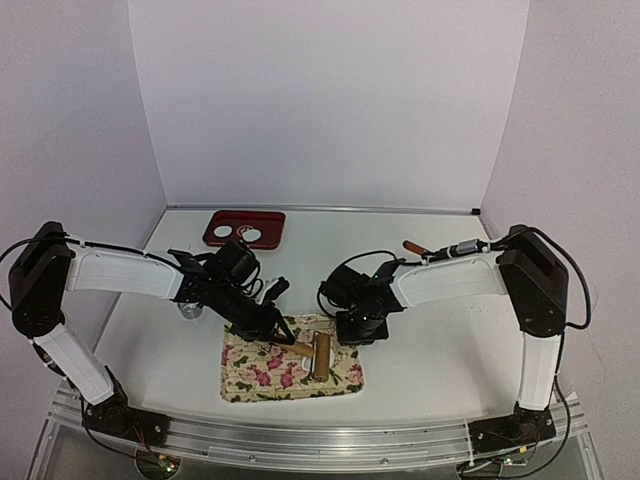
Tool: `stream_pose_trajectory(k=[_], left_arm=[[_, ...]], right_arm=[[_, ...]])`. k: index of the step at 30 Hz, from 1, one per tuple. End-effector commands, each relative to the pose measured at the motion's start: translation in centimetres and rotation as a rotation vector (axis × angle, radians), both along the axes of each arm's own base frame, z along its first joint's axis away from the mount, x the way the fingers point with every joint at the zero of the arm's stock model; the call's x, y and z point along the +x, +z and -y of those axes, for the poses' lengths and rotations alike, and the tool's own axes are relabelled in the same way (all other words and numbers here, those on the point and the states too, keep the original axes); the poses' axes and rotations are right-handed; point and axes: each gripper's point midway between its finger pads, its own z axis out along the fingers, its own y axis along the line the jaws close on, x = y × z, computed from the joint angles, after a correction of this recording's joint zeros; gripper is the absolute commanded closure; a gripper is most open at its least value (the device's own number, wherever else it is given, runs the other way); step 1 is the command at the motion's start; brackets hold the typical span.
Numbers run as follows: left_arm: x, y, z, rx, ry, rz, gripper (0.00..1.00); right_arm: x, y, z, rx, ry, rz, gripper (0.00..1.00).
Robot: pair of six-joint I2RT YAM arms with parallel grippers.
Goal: Roll out the dumpling wrappers from the dough
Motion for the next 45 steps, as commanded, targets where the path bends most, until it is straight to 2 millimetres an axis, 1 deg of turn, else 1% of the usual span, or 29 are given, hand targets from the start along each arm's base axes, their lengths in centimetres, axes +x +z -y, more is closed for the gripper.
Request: stream_pose_trajectory(k=[1, 10, 21, 31, 40, 45], left_arm=[[-4.9, -10.7, -11.9, 0.634, 0.064, -0.154, 1.0], [-4.2, -10.7, -10.6, 0.612, 0.052, -0.139, 1.0], [-3.9, -11.2, -9.7, 0.611, 0.026, -0.138, 1.0], [-3.5, -11.1, -8.3, 0.593, 0.01, -0.128, 1.0], [-3.4, -10.9, -7.9, 0.592, 0.003, -0.123, 1.0], [-3.8, -10.4, -9.2, 0.62, 0.012, -0.117, 1.0]], right_arm=[[0.4, 1.0, 2.1, -0.066, -0.04, 0.046, 1.0], [0.7, 1.2, 1.9, -0.068, -0.033, 0.054, 1.0], [0.8, 1.0, 1.6, -0.07, -0.026, 0.048, 1.0], [0.9, 1.0, 1.3, -0.066, -0.022, 0.047, 1.0], [1.0, 1.1, 1.3, -0.066, -0.02, 0.051, 1.0], [0.7, 0.8, 1.9, -0.083, -0.037, 0.048, 1.0]])
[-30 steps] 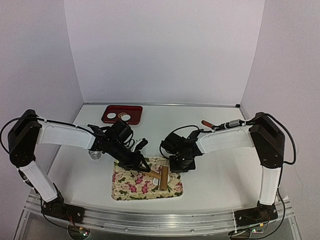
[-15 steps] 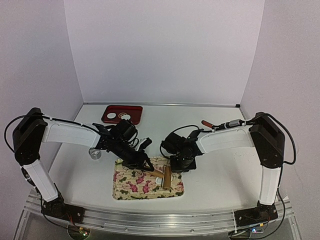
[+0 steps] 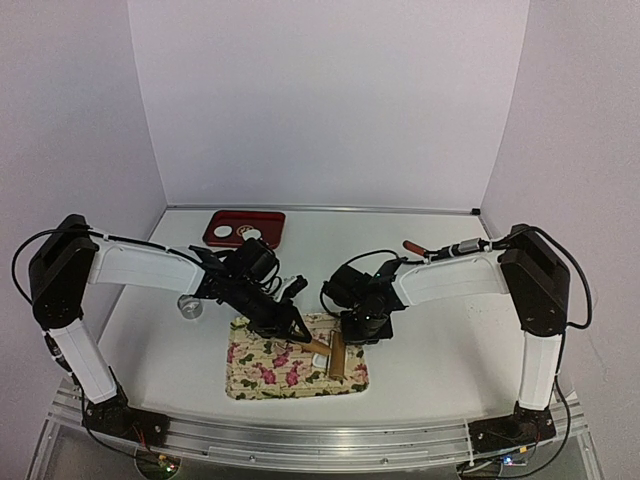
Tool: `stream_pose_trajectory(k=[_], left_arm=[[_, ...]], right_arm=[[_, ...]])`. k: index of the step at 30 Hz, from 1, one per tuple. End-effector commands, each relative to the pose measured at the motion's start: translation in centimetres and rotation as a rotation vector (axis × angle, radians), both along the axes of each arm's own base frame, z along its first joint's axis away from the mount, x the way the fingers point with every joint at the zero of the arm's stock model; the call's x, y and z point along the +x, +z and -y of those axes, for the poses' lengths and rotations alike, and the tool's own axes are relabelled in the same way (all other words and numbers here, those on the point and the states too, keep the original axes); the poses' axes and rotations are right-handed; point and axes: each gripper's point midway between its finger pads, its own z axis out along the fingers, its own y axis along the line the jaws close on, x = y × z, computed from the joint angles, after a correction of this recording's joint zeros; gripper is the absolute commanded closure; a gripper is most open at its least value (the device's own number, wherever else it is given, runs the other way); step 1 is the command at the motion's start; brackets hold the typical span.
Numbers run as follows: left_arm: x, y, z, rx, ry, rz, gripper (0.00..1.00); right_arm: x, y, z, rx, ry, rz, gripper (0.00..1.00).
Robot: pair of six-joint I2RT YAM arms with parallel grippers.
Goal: Roll out the dumpling wrappers from the dough
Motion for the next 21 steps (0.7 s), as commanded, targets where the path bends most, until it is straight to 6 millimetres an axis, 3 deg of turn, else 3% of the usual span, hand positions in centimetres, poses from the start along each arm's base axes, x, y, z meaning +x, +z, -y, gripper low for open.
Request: stream_pose_trajectory(k=[1, 9, 21], left_arm=[[-4.6, -10.1, -12.8, 0.646, 0.061, -0.106, 1.0], [-5.8, -9.4, -15.6, 0.671, 0.112, -0.128, 1.0], [-5.7, -8.3, -17.7, 0.699, 0.155, -0.134, 1.0]], right_arm=[[0.6, 0.7, 0.9, -0.053, -0.022, 0.045, 1.0], [0.2, -0.4, 2.1, -0.108, -0.041, 0.025, 1.0], [0.4, -1.2, 3.0, -0.164, -0.04, 0.01, 1.0]])
